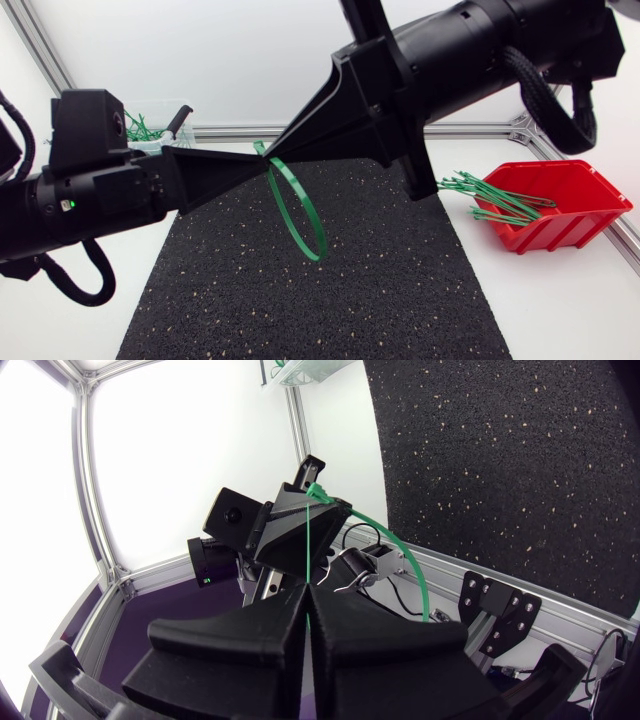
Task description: Take a green cable tie from the red box, thread the tail through the head to close it, then place it in the transparent bin on the left.
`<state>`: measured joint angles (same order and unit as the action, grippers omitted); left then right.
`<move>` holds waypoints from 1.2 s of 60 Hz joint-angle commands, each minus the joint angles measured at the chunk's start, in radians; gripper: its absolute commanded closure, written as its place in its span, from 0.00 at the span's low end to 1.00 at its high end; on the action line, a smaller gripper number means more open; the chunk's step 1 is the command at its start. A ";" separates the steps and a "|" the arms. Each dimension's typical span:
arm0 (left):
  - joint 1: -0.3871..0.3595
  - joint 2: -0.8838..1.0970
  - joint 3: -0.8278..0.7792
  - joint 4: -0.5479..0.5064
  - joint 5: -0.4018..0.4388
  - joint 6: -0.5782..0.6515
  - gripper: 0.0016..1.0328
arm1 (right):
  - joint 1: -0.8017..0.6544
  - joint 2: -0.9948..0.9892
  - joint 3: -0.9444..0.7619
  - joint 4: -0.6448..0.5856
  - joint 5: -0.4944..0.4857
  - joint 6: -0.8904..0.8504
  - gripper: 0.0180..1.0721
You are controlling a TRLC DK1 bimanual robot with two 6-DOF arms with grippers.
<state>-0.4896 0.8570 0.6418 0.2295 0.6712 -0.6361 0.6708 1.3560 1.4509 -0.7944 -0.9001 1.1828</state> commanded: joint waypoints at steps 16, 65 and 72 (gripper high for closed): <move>-0.007 -0.013 -0.027 0.016 -0.010 -0.014 0.97 | -0.016 -0.018 -0.037 0.015 -0.013 0.038 0.94; -0.053 -0.032 -0.033 0.016 -0.071 0.026 0.97 | -0.036 0.011 -0.063 0.063 -0.042 0.069 0.94; -0.055 -0.055 -0.037 0.016 -0.096 0.032 0.97 | -0.045 0.022 -0.066 0.081 -0.048 0.101 0.94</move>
<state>-0.5339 0.8280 0.6300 0.2295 0.5835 -0.6209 0.6373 1.3533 1.4113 -0.7303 -0.9436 1.2316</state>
